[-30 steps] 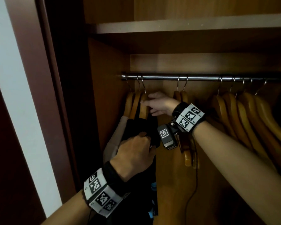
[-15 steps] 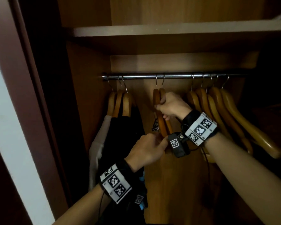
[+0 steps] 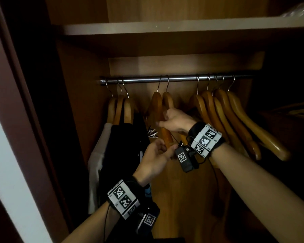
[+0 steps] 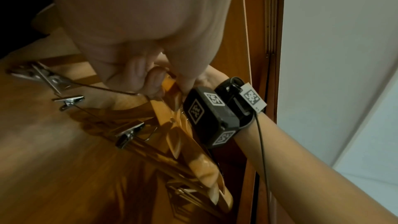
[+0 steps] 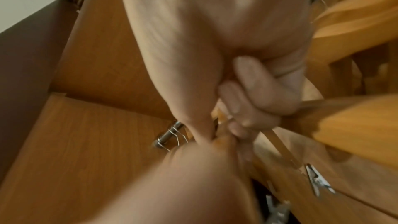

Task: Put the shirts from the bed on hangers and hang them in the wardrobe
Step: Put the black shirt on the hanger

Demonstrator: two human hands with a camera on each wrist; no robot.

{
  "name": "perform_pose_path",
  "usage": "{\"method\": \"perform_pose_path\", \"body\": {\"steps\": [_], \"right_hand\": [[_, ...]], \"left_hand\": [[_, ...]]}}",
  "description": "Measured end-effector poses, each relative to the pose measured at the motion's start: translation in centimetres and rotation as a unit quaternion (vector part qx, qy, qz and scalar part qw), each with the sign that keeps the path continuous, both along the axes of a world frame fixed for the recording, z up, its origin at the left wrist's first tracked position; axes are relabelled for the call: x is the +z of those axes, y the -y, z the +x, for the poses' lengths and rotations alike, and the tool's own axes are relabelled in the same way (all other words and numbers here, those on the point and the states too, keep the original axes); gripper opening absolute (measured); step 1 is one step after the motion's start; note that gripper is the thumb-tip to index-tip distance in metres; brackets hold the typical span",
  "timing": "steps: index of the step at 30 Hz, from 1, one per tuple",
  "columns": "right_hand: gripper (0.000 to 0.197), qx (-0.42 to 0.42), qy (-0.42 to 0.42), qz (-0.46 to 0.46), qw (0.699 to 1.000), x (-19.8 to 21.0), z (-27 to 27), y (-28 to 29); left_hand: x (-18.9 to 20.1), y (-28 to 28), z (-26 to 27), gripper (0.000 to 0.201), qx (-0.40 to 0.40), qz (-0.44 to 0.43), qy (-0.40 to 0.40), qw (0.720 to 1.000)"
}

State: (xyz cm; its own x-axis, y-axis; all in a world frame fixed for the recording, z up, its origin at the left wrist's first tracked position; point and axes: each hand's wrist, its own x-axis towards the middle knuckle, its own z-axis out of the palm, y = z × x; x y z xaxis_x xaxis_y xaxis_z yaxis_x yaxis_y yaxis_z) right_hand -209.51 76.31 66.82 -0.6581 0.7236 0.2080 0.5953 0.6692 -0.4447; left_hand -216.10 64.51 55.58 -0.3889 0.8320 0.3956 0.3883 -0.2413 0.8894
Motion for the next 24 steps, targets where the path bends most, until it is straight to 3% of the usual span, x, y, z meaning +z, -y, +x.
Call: {"method": "perform_pose_path", "body": {"steps": [4,9,14,16,18,20,22,24], "right_hand": [[0.031,0.024,-0.058,-0.004,0.998,-0.3,-0.4,0.4],[0.031,0.040,-0.086,-0.018,0.995,0.0,-0.6,0.1],[0.055,0.057,-0.109,-0.101,0.987,1.2,-1.0,0.0],[0.048,0.071,-0.188,-0.191,0.961,1.1,-1.5,0.3],[0.042,0.079,-0.290,-0.301,0.905,0.7,-2.0,0.9],[0.034,0.060,-0.367,-0.343,0.863,0.3,-2.2,1.7],[0.020,0.039,-0.405,-0.344,0.846,-0.1,-2.0,2.4],[0.011,0.025,-0.416,-0.333,0.846,-0.5,-1.7,3.0]], "left_hand": [[0.5,0.5,-0.1,0.031,0.006,0.022,-0.007,1.000],[0.7,1.1,-0.6,0.031,0.005,0.050,-0.016,0.999],[0.4,1.6,-0.8,0.023,0.002,0.058,-0.012,0.998],[0.2,1.4,-1.3,0.018,0.002,0.055,-0.019,0.998],[0.1,1.2,-1.6,0.019,0.002,0.043,-0.037,0.998],[-0.1,1.0,-1.8,0.027,0.003,0.025,-0.064,0.998],[-0.4,0.7,-2.0,0.034,0.014,0.006,-0.108,0.994],[-0.6,1.0,-1.6,0.024,0.011,-0.002,-0.134,0.991]]}}
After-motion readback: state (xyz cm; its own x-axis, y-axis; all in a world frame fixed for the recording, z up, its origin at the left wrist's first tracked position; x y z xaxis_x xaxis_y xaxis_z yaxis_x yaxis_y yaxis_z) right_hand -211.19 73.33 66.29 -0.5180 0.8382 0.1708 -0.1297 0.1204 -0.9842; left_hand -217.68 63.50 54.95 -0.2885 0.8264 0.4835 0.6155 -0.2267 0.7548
